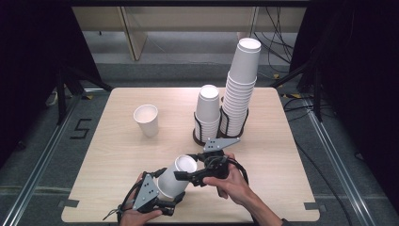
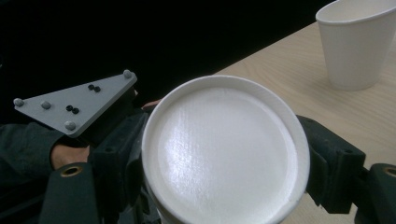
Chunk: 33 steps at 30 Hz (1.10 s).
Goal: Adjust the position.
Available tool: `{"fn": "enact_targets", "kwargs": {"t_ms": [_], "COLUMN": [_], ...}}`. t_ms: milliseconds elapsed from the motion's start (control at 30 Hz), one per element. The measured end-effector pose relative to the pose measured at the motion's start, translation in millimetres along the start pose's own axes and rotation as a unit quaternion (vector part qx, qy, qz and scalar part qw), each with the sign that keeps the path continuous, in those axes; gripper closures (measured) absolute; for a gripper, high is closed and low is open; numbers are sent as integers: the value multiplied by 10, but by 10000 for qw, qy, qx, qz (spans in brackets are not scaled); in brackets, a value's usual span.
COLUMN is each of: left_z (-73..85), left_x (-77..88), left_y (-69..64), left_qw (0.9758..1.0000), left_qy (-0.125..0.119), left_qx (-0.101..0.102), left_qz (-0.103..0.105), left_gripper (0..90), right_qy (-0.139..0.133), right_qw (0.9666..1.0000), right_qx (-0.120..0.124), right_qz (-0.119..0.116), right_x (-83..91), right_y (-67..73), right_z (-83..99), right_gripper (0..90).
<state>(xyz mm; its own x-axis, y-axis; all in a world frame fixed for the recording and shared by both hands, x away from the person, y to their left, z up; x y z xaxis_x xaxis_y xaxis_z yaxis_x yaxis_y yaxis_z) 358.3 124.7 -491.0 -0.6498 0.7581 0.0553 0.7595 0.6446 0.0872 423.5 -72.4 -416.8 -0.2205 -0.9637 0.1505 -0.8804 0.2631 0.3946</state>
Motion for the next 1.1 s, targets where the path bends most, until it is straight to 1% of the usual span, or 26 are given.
{"fn": "enact_targets", "kwargs": {"t_ms": [33, 67, 133, 200, 267, 300, 367, 400, 467, 500, 533, 567, 600, 667, 700, 733, 767, 800, 867, 900, 933, 967, 1000, 1033, 1067, 1100], "left_z": [-8, -17, -23, -35, -35, -33, -30, -28, -26, -23, -17, -14, -10, -12, -17, -18, -20, -15, -17, -15, -16, -13, -16, -7, -13, -22], "left_x": [1, 1, 1, 21, 31, 34, 35, 40, 39, 37, 33, 28, 26, 21, 25, 25, 28, 19, 19, 19, 26, 23, 26, 18, 24, 29], "left_y": [-2, 1, -3, -3, 2, 5, 12, 13, 2, -6, -15, -18, -39, -52, -55, -64, -64, -73, -74, -83, -83, -86, -87, -105, -109, -105], "left_qw": [10000, 10000, 9998, 9994, 9987, 9985, 9977, 9970, 9949, 9929, 9912, 9889, 9881, 9844, 9813, 9810, 9788, 9784, 9746, 9742, 9714, 9711, 9680, 9697, 9677, 9646], "left_qy": [-13, 6, 51, 182, 309, 333, 477, 544, 684, 778, 864, 980, 1008, 1171, 1270, 1294, 1347, 1337, 1403, 1413, 1477, 1477, 1547, 1490, 1550, 1629], "left_qx": [-1, -78, -172, -246, -350, -366, -380, -458, -604, -778, -869, -954, -1014, -1127, -1281, -1272, -1357, -1387, -1555, -1563, -1649, -1671, -1766, -1722, -1777, -1854], "left_qz": [7, 33, 107, 150, 207, 225, 291, 298, 433, 450, 497, 587, 563, 667, 671, 686, 729, 755, 794, 803, 855, 850, 886, 882, 894, 931], "left_gripper": [65, 70, 83, 91, 96, 98, 99, 99, 102, 102, 102, 102, 102, 102, 102, 103, 104, 104, 104, 105, 105, 105, 105, 105, 105, 105], "right_qy": [-24, -41, 91, 252, 424, 506, 719, 797, 1106, 1152, 1277, 1446, 1580, 1818, 1891, 1986, 2089, 2220, 2377, 2502, 2568, 2712, 2802, 2889, 2999, 3122], "right_qw": [10000, 9999, 9999, 9995, 9981, 9966, 9939, 9914, 9867, 9845, 9806, 9750, 9707, 9634, 9601, 9569, 9542, 9500, 9430, 9386, 9344, 9289, 9235, 9181, 9141, 9086], "right_qx": [36, 59, 20, 192, 454, 649, 827, 1026, 1185, 1315, 1477, 1669, 1788, 1962, 2055, 2112, 2138, 2194, 2322, 2369, 2458, 2511, 2616, 2709, 2727, 2772], "right_qz": [-53, -85, -93, -56, 33, 88, 135, 159, 82, 110, 176, 230, 289, 190, 154, 140, 114, 102, 155, 181, 232, 232, 150, 125, 119, 136], "right_x": [7, 11, 35, 50, 56, 66, 89, 103, 131, 148, 167, 180, 197, 214, 217, 212, 208, 201, 176, 164, 146, 126, 108, 87, 70, 53], "right_y": [-15, -28, -28, -23, -7, -4, 19, 22, 49, 57, 68, 76, 94, 125, 142, 165, 177, 193, 208, 214, 217, 230, 222, 223, 238, 247], "right_z": [-7, -10, -16, -13, -19, -30, -50, -62, -70, -82, -88, -89, -95, -89, -85, -74, -64, -49, -20, -3, 13, 32, 39, 50, 61, 73], "right_gripper": [249, 247, 240, 228, 202, 198, 194, 192, 182, 178, 178, 175, 172, 203, 213, 207, 206, 205, 195, 195, 194, 195, 195, 194, 193, 193]}}
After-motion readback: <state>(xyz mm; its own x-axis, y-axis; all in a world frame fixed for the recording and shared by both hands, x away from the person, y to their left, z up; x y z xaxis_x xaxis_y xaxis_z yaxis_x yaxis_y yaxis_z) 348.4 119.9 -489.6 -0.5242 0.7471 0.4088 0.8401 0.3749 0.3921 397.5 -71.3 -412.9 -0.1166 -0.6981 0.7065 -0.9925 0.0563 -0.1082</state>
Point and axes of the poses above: each handheld gripper's, and its own axes: x roughly backward along the jaws, z roughly out of its underside, y roughly to its left, the point moved 2 cm from there along -x, roughly forward along the jaws, and after that the axes turned 12 degrees about -y, right-handed, at the moved point
